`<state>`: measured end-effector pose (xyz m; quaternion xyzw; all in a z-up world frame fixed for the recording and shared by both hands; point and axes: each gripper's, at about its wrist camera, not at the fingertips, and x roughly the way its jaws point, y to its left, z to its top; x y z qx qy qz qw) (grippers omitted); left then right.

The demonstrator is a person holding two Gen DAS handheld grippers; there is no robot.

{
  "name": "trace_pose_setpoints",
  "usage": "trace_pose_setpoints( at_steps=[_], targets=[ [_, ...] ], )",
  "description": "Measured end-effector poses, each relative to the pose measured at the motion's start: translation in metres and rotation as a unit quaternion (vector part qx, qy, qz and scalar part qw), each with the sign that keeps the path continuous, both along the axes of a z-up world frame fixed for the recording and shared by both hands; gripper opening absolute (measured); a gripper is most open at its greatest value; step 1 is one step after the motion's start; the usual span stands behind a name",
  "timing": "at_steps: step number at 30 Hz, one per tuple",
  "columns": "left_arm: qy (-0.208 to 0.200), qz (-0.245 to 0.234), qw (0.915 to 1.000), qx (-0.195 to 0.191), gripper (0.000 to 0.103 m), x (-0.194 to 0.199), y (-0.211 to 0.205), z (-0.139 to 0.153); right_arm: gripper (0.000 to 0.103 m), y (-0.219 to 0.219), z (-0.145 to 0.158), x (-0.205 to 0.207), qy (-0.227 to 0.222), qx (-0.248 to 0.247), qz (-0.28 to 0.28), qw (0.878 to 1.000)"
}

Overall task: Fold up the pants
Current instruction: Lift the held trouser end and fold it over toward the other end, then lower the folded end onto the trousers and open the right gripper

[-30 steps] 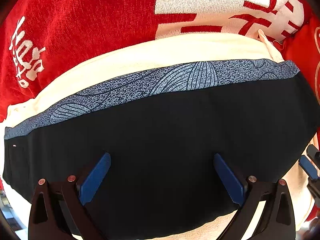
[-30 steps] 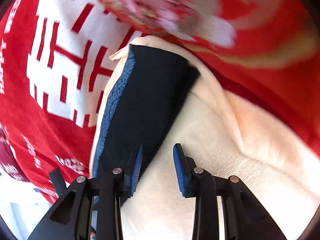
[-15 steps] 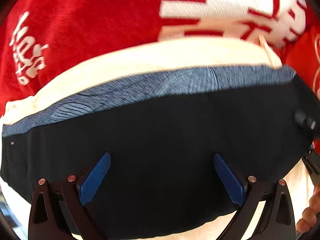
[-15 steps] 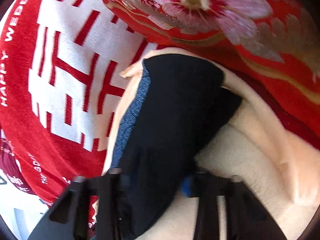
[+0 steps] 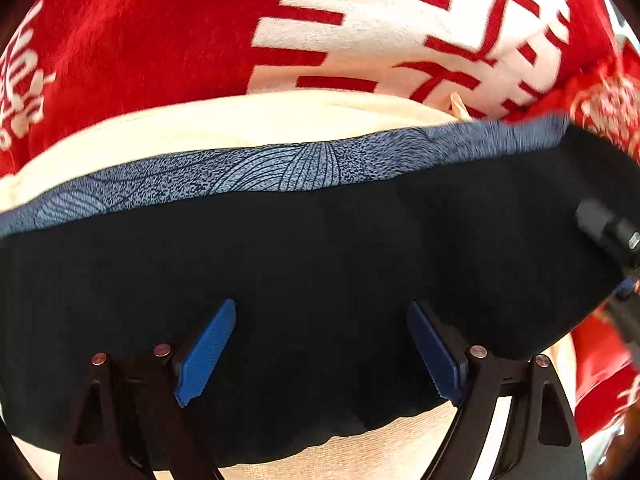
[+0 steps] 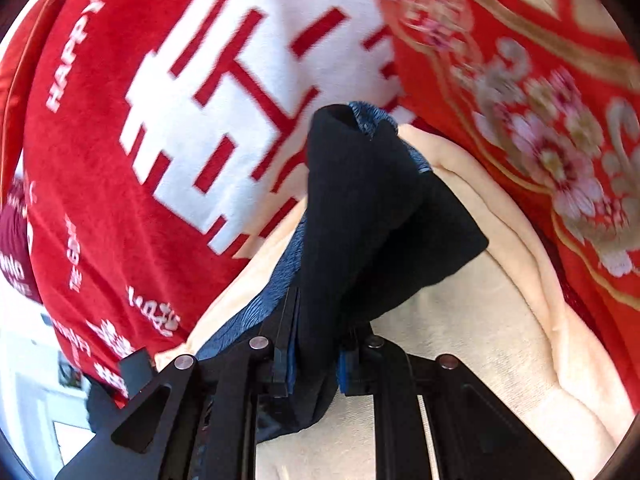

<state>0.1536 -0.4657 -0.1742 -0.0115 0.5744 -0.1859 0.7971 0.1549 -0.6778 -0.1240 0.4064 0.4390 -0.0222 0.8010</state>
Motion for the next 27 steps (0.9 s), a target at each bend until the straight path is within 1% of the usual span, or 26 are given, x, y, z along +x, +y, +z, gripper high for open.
trace_pose_setpoints(
  at_steps=[5,8,10,11,12,13,16,18,21,24,27],
  targets=[
    [-0.009,-0.004,0.9999,-0.009,0.087,-0.004,-0.003,0.002,0.016,0.026,0.023,0.008,-0.008,-0.041,0.041,0.998],
    [-0.016,-0.019,0.9996,-0.014,0.087,-0.006,0.002,0.003,0.016,0.046,0.035,0.012,-0.01,-0.075,0.072,0.995],
    [-0.006,-0.029,0.9993,-0.022,0.087,-0.004,0.008,0.007,0.016,0.061,0.043,0.015,-0.011,-0.098,0.09,0.991],
    [0.007,-0.025,0.9992,-0.032,0.087,-0.002,0.017,0.011,0.016,0.069,0.049,0.016,-0.013,-0.111,0.098,0.989],
    [0.013,-0.016,0.9989,-0.042,0.087,-0.001,0.028,0.015,0.016,0.079,0.055,0.018,-0.016,-0.124,0.107,0.986],
    [0.016,-0.008,0.9988,-0.045,0.087,0.0,0.035,0.018,0.016,0.087,0.059,0.02,-0.017,-0.135,0.115,0.984],
    [0.012,0.017,0.9993,-0.032,0.087,0.002,0.081,0.029,0.016,0.119,0.07,0.027,-0.02,-0.168,0.147,0.974],
    [0.011,0.033,0.9993,-0.013,0.087,0.002,0.119,0.035,0.016,0.141,0.072,0.03,-0.021,-0.182,0.167,0.969],
    [0.007,0.053,0.9983,0.022,0.087,0.002,0.173,0.038,0.016,0.187,0.068,0.04,-0.013,-0.197,0.203,0.959],
    [0.007,0.074,0.9961,0.048,0.087,0.0,0.224,0.036,0.017,0.241,0.052,0.05,0.001,-0.21,0.242,0.947],
    [0.011,0.1,0.9926,0.067,0.087,-0.005,0.269,0.03,0.018,0.294,0.02,0.056,0.025,-0.22,0.276,0.935]
  ],
)
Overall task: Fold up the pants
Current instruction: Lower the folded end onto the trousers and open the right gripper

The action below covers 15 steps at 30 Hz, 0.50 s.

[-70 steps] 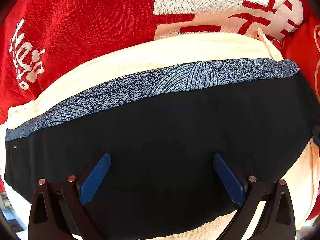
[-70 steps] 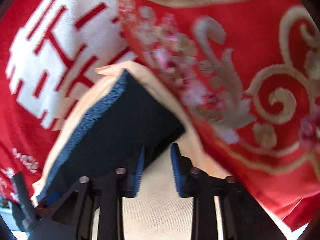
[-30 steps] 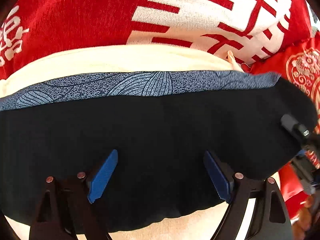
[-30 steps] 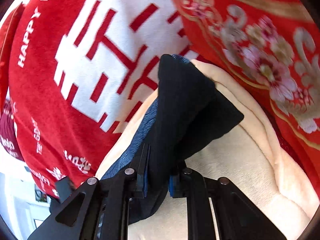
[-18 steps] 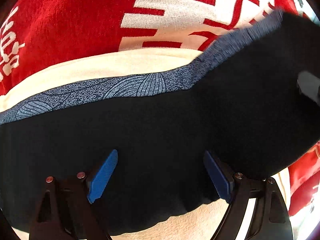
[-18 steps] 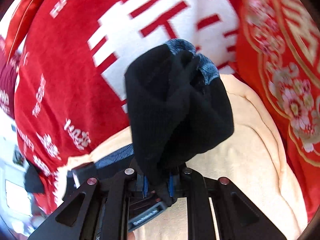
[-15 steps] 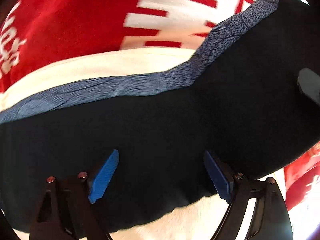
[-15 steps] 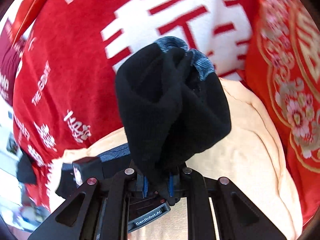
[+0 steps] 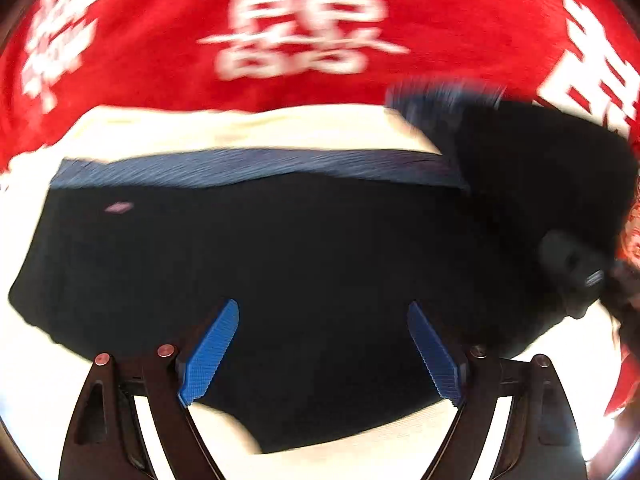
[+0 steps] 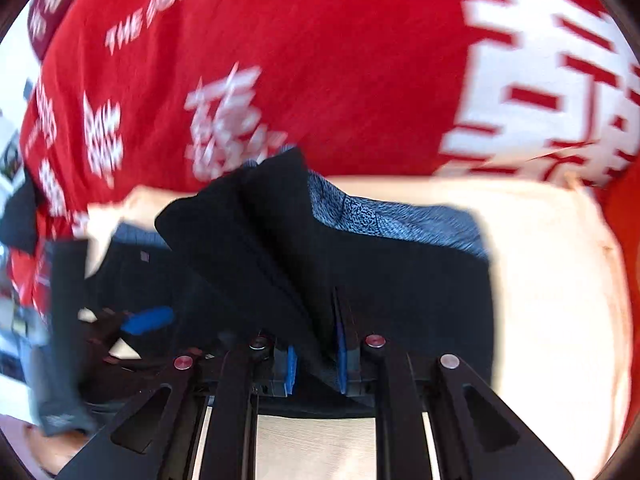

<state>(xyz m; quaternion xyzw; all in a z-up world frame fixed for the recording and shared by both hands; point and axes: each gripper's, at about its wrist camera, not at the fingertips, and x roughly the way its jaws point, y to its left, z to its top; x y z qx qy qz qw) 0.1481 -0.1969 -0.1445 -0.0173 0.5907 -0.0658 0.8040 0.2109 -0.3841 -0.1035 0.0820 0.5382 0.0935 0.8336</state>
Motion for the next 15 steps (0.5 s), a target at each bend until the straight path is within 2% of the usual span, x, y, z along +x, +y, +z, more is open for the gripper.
trace_pose_setpoints(
  at_steps=[3,5,6,7,8,9,12,13,15],
  targets=[
    [0.012,0.027,0.9995,0.008,0.087,-0.004,0.038,-0.009,0.023,0.047,-0.036,-0.002,0.032,-0.058,0.026,0.997],
    [0.019,0.035,0.9992,0.008,0.087,-0.006,0.052,-0.015,0.025,0.069,-0.051,-0.008,0.031,-0.125,0.042,0.991],
    [0.021,0.037,0.9991,0.007,0.087,-0.006,0.059,-0.016,0.031,0.078,-0.053,-0.011,0.025,-0.156,0.053,0.986],
    [0.021,0.038,0.999,0.007,0.087,-0.006,0.063,-0.016,0.045,0.091,-0.054,-0.015,0.014,-0.188,0.07,0.979],
    [0.021,0.038,0.999,0.008,0.087,-0.006,0.064,-0.015,0.05,0.098,-0.053,-0.019,0.012,-0.197,0.083,0.977],
    [0.02,0.038,0.9991,0.007,0.087,-0.004,0.067,-0.012,0.054,0.105,-0.051,-0.022,0.011,-0.2,0.095,0.975],
    [0.011,0.03,0.9994,-0.016,0.087,0.0,0.068,0.001,0.054,0.117,-0.037,-0.045,0.005,-0.197,0.13,0.972],
    [0.008,0.022,0.9994,-0.026,0.087,0.0,0.066,0.008,0.054,0.114,-0.031,-0.047,0.006,-0.184,0.129,0.974],
    [0.003,-0.01,0.9982,-0.06,0.087,0.001,0.051,0.022,0.054,0.093,-0.018,-0.055,0.023,-0.126,0.106,0.986]
  ],
)
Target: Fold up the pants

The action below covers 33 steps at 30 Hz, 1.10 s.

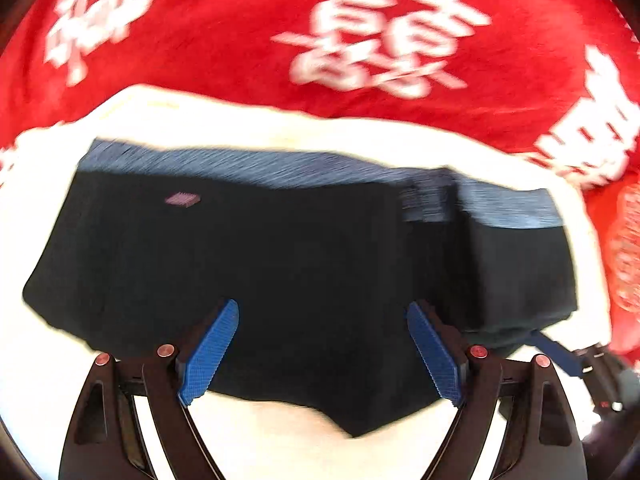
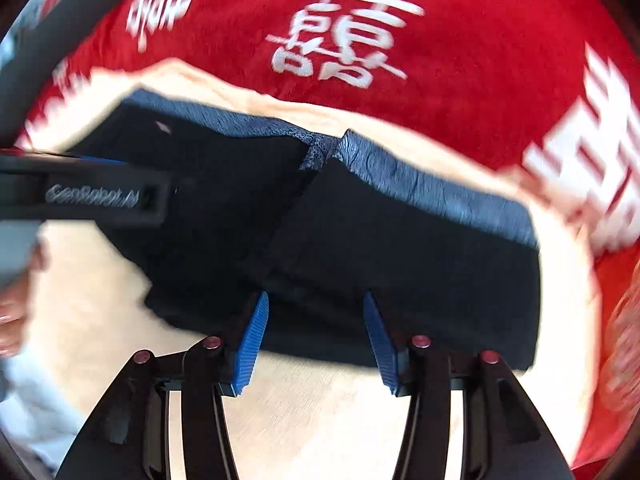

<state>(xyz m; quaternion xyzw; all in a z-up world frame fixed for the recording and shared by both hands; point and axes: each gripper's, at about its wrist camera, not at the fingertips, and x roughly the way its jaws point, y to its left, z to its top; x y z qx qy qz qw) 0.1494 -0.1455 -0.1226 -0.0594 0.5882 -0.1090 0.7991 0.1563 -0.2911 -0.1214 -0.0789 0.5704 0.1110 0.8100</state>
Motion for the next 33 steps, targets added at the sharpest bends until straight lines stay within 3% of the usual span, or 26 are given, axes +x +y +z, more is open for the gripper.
trace_pose_setpoints(
  at_steps=[5,9,11,12,13,15,17,19,23,27,31,33],
  targets=[
    [0.024,-0.09,0.9916,-0.09,0.087,0.01,-0.053,0.007,0.055,-0.068,0.016,-0.009,0.029,0.107,-0.099,0.989],
    [0.039,-0.105,0.9888,-0.099,0.087,0.031,-0.084,-0.011,0.054,-0.107,0.014,-0.003,0.034,0.135,-0.15,0.979],
    [0.053,-0.101,0.9873,-0.111,0.06,0.034,-0.084,-0.015,0.053,-0.117,0.012,0.002,0.037,0.144,-0.168,0.975],
    [0.071,-0.104,0.9849,-0.119,0.037,0.036,-0.086,-0.02,0.051,-0.123,0.011,0.002,0.04,0.152,-0.177,0.972],
    [0.083,-0.107,0.9833,-0.121,0.025,0.038,-0.086,-0.023,0.048,-0.127,0.01,0.002,0.043,0.162,-0.186,0.968],
    [0.093,-0.118,0.9798,-0.132,0.013,0.034,-0.086,-0.024,0.044,-0.135,0.007,0.001,0.05,0.173,-0.197,0.964],
    [0.09,-0.125,0.979,-0.134,0.013,0.031,-0.087,-0.019,0.043,-0.139,0.006,0.0,0.054,0.178,-0.202,0.962],
    [0.086,-0.13,0.9785,-0.135,0.005,0.028,-0.082,-0.011,0.042,-0.144,0.008,-0.003,0.056,0.18,-0.203,0.961],
    [0.081,-0.148,0.9808,-0.097,0.005,0.017,-0.07,-0.016,0.042,-0.15,0.014,-0.008,0.058,0.184,-0.201,0.96],
    [0.085,-0.138,0.9816,-0.101,0.005,0.009,-0.064,-0.035,0.042,-0.148,0.006,-0.01,0.073,0.18,-0.193,0.962],
    [0.075,-0.114,0.9846,-0.109,0.006,0.005,-0.059,-0.031,0.042,-0.149,0.01,-0.007,0.065,0.181,-0.188,0.963],
    [0.057,-0.102,0.9893,-0.087,0.006,0.002,-0.059,-0.022,0.042,-0.153,0.011,-0.002,0.061,0.18,-0.191,0.963]
  ],
)
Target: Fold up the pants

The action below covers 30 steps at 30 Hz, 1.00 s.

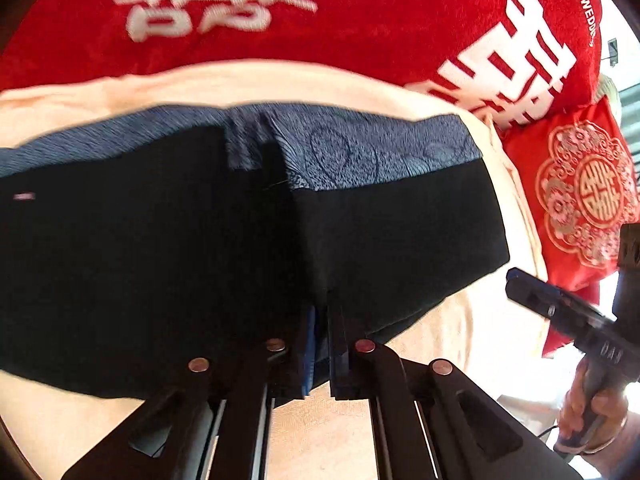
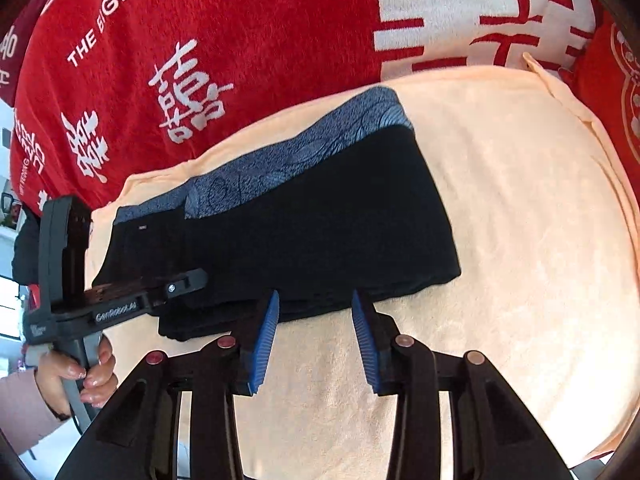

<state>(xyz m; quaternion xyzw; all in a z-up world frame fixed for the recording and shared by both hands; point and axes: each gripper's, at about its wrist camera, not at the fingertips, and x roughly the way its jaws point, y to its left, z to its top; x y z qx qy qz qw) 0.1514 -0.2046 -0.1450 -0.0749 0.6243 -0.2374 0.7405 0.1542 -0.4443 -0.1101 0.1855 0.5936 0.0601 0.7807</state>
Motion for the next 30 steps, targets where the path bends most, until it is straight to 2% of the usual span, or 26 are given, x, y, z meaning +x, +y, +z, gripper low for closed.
trace_pose_setpoints(
  at_steps=[2,3,4,6,10,15,18,20,22,27,30],
  targets=[
    [-0.01,0.003,0.9999,0.012,0.007,-0.002,-0.001,0.006,0.042,-0.007,0.001,0.011,-0.004,-0.005,-0.004,1.0],
    [-0.01,0.008,0.9997,0.02,0.021,-0.002,-0.002,0.008,0.042,-0.009,0.002,0.016,-0.007,-0.007,-0.005,1.0],
    [-0.013,0.015,0.9993,0.031,0.045,-0.002,-0.003,0.01,0.042,-0.012,0.002,0.025,-0.013,-0.01,-0.006,1.0],
    [-0.033,0.032,0.9972,0.059,0.067,-0.004,-0.002,0.015,0.042,-0.013,0.002,0.04,-0.017,-0.016,0.0,1.0],
    [-0.04,0.043,0.9948,0.083,0.067,-0.008,0.004,0.017,0.042,0.0,-0.002,0.062,-0.015,-0.021,0.018,0.999],
    [-0.025,0.06,0.9885,0.136,0.067,-0.014,0.019,0.008,0.042,0.041,-0.021,0.074,0.003,-0.027,0.06,0.998],
    [-0.012,0.074,0.9835,0.164,0.067,-0.016,0.029,0.001,0.042,0.074,-0.051,0.065,0.051,-0.046,0.096,0.993],
    [0.0,0.084,0.9823,0.168,0.067,-0.017,0.036,-0.003,0.043,0.087,-0.048,0.055,0.024,-0.085,0.109,0.99],
    [0.004,0.097,0.9819,0.163,0.067,-0.019,0.045,-0.003,0.046,0.096,-0.045,0.049,0.027,-0.092,0.127,0.987],
    [0.008,0.114,0.9797,0.165,0.067,-0.023,0.056,0.0,0.047,0.102,-0.041,0.043,0.042,-0.098,0.138,0.985],
    [0.011,0.124,0.9781,0.167,0.067,-0.024,0.065,0.0,0.052,0.106,-0.038,0.044,0.055,-0.105,0.139,0.983]
  ],
)
